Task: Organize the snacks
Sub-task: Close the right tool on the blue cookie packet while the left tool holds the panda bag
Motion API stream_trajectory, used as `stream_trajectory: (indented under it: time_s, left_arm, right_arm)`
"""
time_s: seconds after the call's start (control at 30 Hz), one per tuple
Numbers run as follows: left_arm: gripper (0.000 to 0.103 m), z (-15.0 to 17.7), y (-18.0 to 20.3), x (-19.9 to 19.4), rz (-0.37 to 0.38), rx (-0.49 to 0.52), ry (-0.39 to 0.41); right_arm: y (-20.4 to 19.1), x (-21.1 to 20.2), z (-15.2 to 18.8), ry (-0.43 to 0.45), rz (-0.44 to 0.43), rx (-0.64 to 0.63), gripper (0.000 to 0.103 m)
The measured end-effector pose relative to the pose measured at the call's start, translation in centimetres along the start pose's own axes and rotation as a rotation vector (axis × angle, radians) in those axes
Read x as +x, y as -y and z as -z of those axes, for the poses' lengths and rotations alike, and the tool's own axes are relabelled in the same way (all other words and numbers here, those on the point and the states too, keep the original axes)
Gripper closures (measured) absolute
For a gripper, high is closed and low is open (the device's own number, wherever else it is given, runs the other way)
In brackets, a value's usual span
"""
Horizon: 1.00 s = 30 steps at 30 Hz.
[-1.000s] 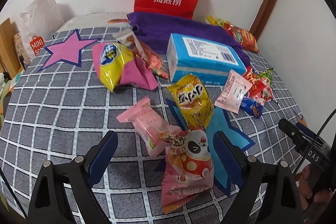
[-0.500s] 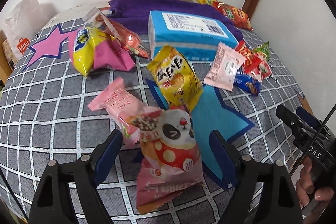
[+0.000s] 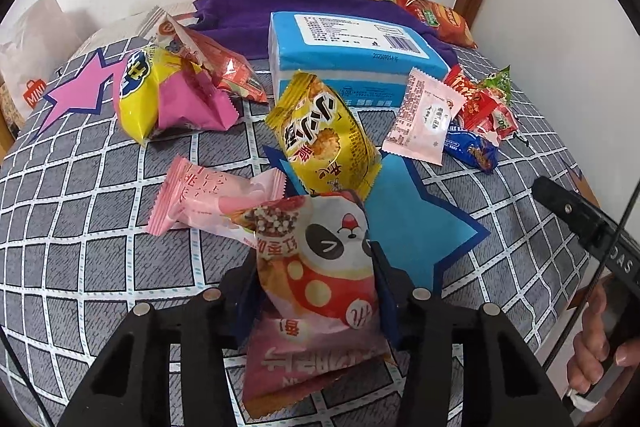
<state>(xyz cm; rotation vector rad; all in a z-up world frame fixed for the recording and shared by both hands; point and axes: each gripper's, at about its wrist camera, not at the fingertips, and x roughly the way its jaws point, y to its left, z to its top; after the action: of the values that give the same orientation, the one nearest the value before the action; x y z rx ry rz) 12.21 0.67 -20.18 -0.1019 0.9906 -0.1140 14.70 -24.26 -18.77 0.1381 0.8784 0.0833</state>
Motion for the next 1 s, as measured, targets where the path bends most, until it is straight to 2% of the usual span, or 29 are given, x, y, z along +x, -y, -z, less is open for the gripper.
stream_trajectory:
  time_s: [0.2,0.43,1.0]
  left_arm:
    - [0.059,-0.1,-0.7,-0.6,0.038,-0.013,0.014]
    - [0.06,-0.2,-1.6,-1.5,0.06,-0.027,0.034]
    - [0.06,-0.5,-3.5,-2.4,0.087,-0.081,0.059]
  right_arm:
    - [-0.7,1.3,-1.3,0.007,0.023,-0.034,0.011]
    - [-1.4,3.7,-2.4,-0.018,-0.001,-0.048,0.011]
    - [-3.1,7.3,-2.5,-0.097,0.03,-0.12,0.012]
